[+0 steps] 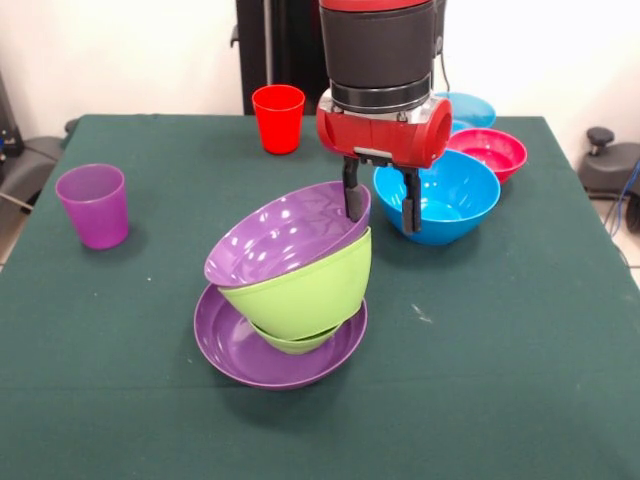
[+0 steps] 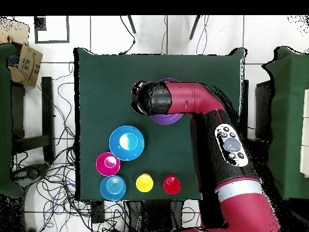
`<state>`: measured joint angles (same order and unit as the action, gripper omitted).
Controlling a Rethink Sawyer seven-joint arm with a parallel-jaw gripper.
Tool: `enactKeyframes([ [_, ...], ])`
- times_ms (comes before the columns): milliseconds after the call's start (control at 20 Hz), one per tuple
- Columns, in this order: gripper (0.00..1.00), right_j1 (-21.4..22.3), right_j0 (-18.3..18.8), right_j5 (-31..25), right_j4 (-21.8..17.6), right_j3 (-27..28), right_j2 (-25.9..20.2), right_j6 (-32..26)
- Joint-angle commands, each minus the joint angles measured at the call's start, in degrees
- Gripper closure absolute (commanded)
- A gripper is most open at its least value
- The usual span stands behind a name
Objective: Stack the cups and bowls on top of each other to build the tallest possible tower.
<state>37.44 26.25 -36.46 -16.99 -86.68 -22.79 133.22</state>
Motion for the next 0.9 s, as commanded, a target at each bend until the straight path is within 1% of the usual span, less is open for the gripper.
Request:
enactKeyframes([
  [50,0.00,-0.3,-1.2,-2.7,-2.1,-1.0,-1.1,-5.0],
  [900,0.00,0.9,-1.2,-3.4,-1.6,-1.8,-1.2,-4.9],
])
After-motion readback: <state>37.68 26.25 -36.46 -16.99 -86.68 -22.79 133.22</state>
